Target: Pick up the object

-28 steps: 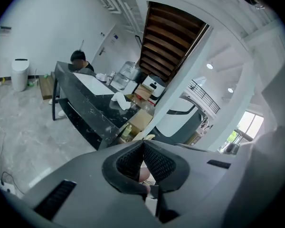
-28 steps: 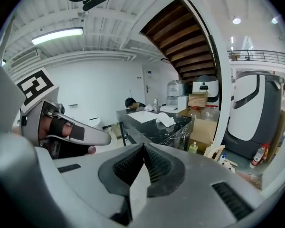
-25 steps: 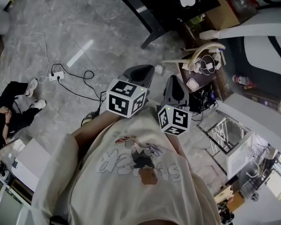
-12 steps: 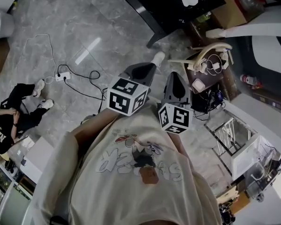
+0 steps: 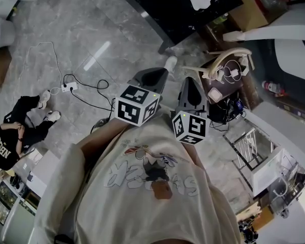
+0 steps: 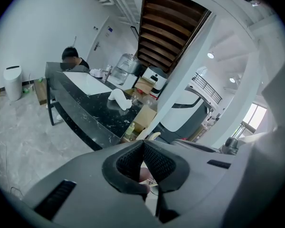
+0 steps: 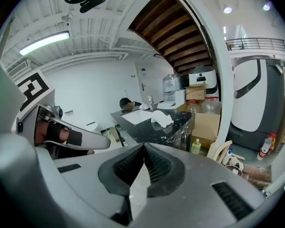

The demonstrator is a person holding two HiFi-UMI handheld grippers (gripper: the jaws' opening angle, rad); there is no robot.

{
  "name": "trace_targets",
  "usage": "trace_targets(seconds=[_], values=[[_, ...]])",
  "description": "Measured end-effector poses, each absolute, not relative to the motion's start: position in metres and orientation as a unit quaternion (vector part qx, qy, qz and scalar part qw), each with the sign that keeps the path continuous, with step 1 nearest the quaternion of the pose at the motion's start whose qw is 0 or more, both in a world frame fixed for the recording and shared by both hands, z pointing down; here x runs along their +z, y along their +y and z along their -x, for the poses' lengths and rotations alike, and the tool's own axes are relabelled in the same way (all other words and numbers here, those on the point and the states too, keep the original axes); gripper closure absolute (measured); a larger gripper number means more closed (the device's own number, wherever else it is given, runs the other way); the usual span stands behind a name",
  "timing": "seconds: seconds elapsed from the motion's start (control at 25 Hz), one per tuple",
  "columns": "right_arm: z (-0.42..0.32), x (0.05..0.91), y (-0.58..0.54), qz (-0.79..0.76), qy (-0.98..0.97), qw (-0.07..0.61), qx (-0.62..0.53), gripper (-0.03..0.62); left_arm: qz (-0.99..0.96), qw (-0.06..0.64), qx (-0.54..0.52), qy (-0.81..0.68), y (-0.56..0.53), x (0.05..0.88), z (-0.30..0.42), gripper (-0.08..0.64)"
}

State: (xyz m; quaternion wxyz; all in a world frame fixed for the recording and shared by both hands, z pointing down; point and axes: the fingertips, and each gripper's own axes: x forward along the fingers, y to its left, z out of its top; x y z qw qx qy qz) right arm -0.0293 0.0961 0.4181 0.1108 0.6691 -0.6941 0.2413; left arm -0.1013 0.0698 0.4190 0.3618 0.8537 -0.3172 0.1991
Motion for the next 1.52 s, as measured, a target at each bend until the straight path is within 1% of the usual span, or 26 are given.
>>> trace_targets(seconds=[0.96, 1.16, 1.52], values=[[-0.036, 0.417, -0.040, -0.654, -0.706, 0.079, 0.262, 0.574, -0.843, 0.354, 0.217, -0.341, -0.056, 0.418, 0.039, 0.546], [-0.040, 0.403, -0.073, -0.637, -0.726, 0.069, 0.251, 0.574, -0.842, 0.340, 0.211, -0.363, -0.085, 0.406, 0.034, 0.546], [-0.070, 0.396, -0.111, -0.623, -0.739, 0.058, 0.251, 0.574, -0.837, 0.331, 0.212, -0.381, -0.119, 0.398, 0.011, 0.546]])
